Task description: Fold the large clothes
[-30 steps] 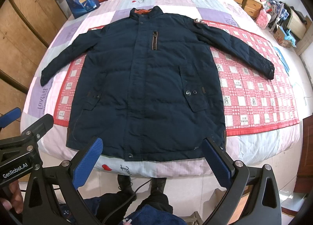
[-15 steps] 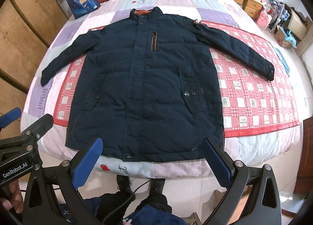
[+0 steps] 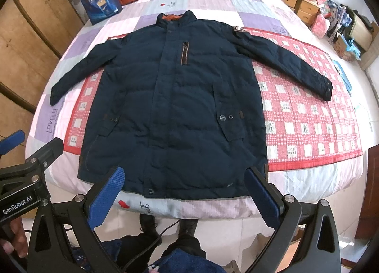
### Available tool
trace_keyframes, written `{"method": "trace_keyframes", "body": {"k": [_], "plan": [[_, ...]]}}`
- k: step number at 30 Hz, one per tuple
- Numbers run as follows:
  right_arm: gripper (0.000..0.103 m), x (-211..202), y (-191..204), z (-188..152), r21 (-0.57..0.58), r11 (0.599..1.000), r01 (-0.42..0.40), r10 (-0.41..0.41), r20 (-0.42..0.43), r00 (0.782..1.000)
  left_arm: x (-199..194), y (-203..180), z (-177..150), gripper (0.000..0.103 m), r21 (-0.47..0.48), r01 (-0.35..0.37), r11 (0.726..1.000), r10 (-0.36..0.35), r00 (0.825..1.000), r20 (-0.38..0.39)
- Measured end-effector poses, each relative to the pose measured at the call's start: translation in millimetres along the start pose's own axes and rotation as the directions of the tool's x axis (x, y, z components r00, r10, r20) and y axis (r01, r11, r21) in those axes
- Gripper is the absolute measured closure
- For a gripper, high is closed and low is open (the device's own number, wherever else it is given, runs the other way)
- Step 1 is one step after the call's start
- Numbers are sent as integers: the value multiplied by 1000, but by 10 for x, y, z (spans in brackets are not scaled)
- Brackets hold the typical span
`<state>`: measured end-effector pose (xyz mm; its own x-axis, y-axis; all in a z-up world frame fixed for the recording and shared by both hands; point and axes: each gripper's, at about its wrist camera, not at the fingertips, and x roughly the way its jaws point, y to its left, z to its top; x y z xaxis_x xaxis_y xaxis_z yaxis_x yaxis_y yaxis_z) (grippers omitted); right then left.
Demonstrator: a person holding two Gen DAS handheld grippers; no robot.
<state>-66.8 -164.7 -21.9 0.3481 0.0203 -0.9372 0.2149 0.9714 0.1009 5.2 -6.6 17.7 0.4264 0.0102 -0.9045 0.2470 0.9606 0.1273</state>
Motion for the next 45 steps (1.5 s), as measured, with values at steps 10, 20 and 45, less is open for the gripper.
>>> {"method": "trace_keyframes", "body": {"k": [10,20,45], "plan": [[0,-11,-157,51,-7,1000,-8,8,26,1000,-30,-150,15,0,1,-1,1000,1,1000,23],[0,15,-113,116,5,1000,6,-7,34,999,46,-121,71,0,9,12,1000,-13,999,33],[0,231,499,633,53,993,108,-111,55,992,579,433,632,0,44,73,996,-75,996,42]]}}
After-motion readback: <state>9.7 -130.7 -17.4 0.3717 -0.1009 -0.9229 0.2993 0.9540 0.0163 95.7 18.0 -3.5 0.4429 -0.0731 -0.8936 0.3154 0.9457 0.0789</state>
